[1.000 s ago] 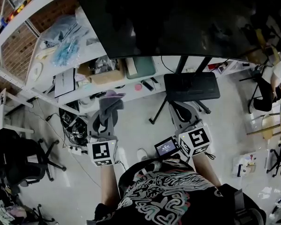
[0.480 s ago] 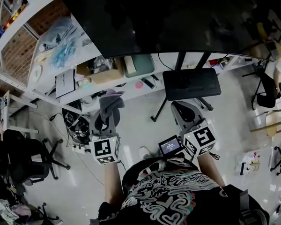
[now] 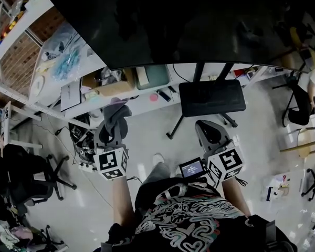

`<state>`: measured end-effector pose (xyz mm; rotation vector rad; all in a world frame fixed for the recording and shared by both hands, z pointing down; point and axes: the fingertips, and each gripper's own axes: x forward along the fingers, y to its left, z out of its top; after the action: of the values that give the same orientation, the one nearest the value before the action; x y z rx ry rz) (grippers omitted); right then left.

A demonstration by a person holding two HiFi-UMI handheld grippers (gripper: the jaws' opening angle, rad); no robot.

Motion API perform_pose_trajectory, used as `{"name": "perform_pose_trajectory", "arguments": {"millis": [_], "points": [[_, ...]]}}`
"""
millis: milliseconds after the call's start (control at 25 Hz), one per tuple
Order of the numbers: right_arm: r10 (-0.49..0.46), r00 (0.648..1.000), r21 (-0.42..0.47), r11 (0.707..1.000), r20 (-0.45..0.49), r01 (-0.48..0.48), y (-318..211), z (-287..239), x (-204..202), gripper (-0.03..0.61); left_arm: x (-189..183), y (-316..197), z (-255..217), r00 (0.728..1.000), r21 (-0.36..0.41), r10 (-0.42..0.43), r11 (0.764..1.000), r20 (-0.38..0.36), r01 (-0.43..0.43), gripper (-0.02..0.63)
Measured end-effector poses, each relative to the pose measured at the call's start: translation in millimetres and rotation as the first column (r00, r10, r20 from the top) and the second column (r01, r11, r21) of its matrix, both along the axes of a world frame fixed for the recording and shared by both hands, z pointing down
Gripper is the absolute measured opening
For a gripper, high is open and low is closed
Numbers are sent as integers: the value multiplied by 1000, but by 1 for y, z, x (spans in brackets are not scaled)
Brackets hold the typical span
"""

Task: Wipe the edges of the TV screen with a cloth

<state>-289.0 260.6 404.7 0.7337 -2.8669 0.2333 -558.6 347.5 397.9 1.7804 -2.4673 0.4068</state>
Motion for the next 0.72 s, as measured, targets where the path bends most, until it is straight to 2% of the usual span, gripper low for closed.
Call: {"name": "perform_pose_trajectory", "arguments": {"millis": [280,520,720], "points": [[-3,1000,-6,1000,-24,3,-27,6,-22,34,-31,-29,7,1000,-1,-23,1000,-2,23,77],[-11,999,4,1000,-51,12,-54,6,-67,34,-73,-58,19,999,1,-32,999,-8,32,77],[-26,997,7,1000,-74,27,-81,7,-120,35,-102,-81,19,1000,20,-3,1000,11,2,77]]}}
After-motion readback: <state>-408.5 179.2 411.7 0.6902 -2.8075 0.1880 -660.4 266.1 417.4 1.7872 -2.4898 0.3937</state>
